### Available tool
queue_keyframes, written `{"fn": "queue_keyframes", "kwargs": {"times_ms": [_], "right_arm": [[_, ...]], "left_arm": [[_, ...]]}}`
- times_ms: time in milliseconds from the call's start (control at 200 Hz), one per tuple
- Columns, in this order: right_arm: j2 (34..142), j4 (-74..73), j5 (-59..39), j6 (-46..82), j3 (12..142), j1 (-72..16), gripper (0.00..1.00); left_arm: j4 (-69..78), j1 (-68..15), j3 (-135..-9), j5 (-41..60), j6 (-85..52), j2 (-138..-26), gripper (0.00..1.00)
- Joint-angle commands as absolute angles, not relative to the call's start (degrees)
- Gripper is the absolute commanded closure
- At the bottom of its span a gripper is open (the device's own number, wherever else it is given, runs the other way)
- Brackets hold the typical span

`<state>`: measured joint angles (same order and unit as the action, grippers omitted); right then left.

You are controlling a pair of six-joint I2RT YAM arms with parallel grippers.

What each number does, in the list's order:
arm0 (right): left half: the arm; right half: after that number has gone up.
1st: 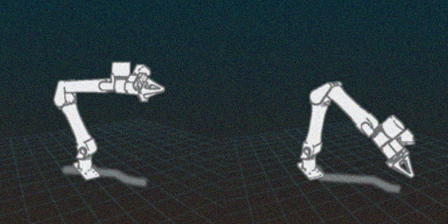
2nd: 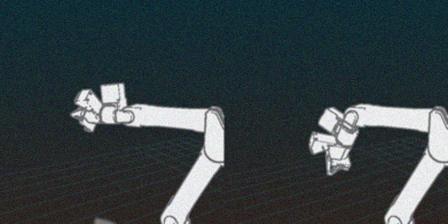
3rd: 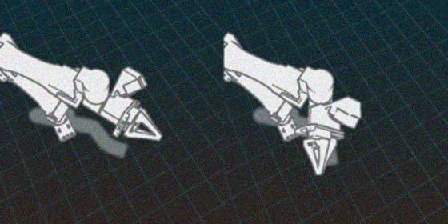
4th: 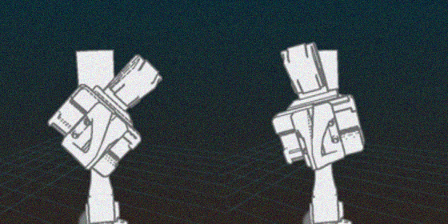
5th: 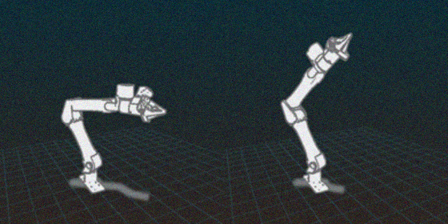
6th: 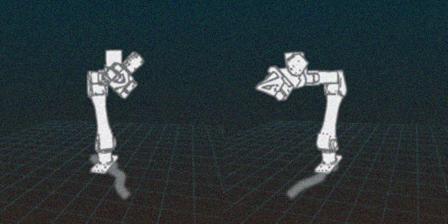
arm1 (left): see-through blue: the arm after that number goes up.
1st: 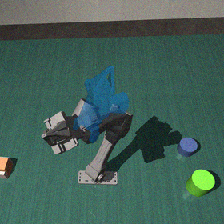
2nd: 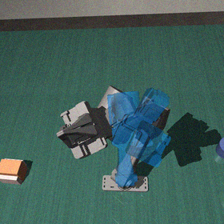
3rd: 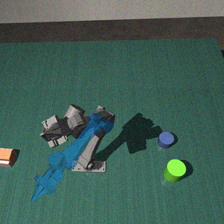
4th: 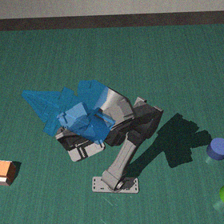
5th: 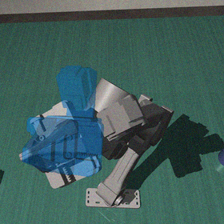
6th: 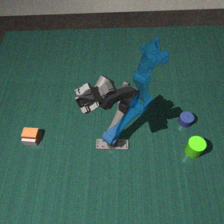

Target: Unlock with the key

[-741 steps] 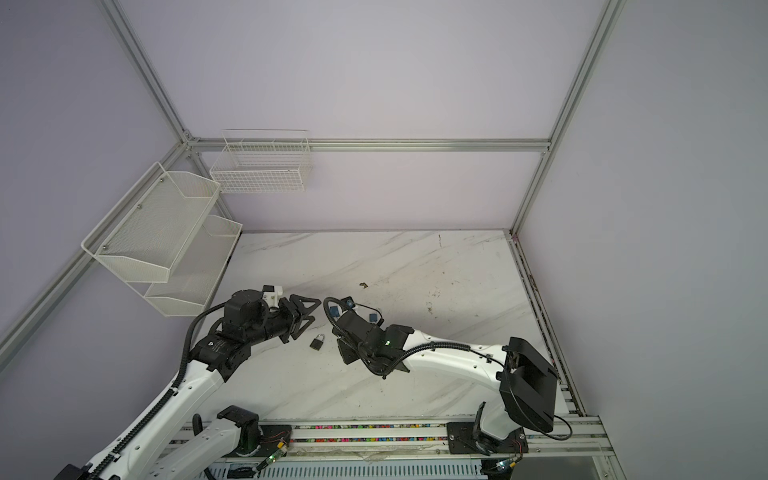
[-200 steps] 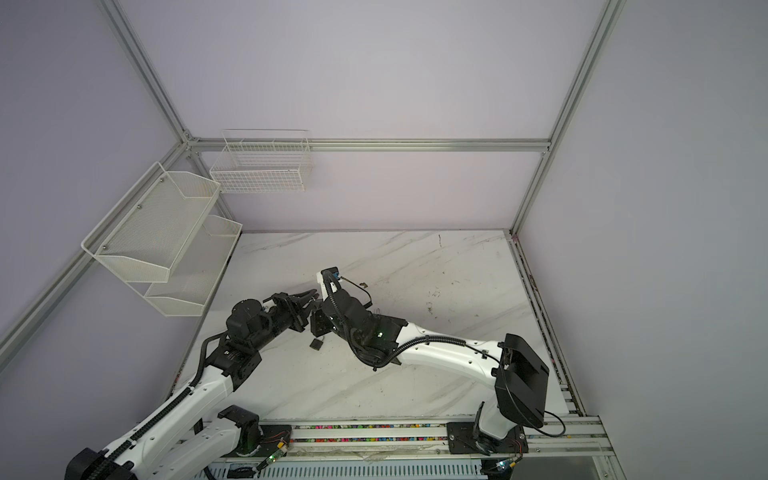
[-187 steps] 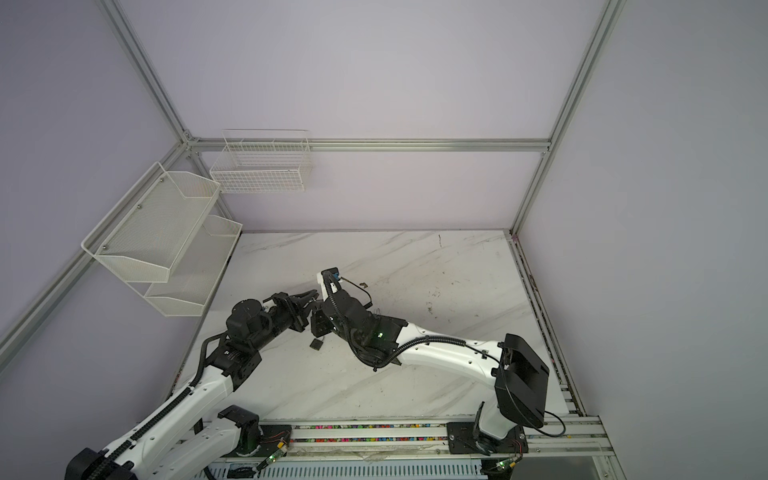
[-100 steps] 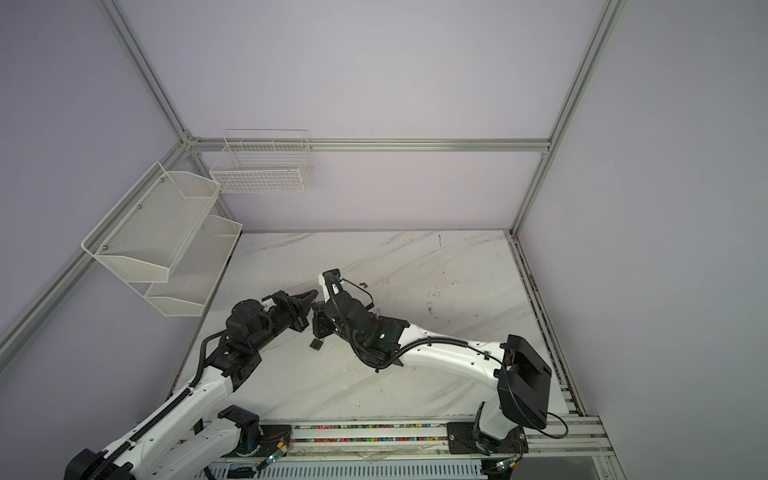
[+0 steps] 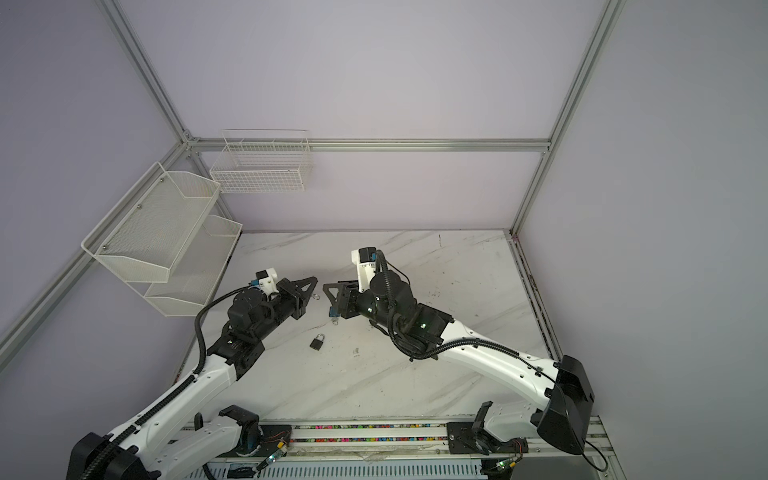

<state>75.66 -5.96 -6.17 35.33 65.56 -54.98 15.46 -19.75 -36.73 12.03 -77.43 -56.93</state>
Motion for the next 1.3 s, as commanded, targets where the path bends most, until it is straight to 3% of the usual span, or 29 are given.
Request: {"fn": "queue_keyframes", "kwargs": {"times_ms": [0, 285, 785, 1295], "right_arm": [[74.7, -11.6, -20.5, 40.8, 63.4, -50.9, 0.52], [78.0, -25.2, -35.1, 48.7, 60.8, -44.4, 0.55], [84.8, -38.8, -39.1, 53.8, 60.5, -44.0, 0.65], [86.1, -39.4, -38.1, 53.3, 61.7, -44.0, 0.72]], "left_arm": [[24.7, -19.7, -45.3, 18.5, -60.0, -58.5, 1.0], [42.2, -20.0, -45.6, 26.2, -58.8, -64.2, 1.0], [47.0, -20.6, -46.6, 28.7, -59.1, -64.9, 1.0], [49.2, -20.7, -47.0, 30.1, -60.8, -65.7, 1.0]]}}
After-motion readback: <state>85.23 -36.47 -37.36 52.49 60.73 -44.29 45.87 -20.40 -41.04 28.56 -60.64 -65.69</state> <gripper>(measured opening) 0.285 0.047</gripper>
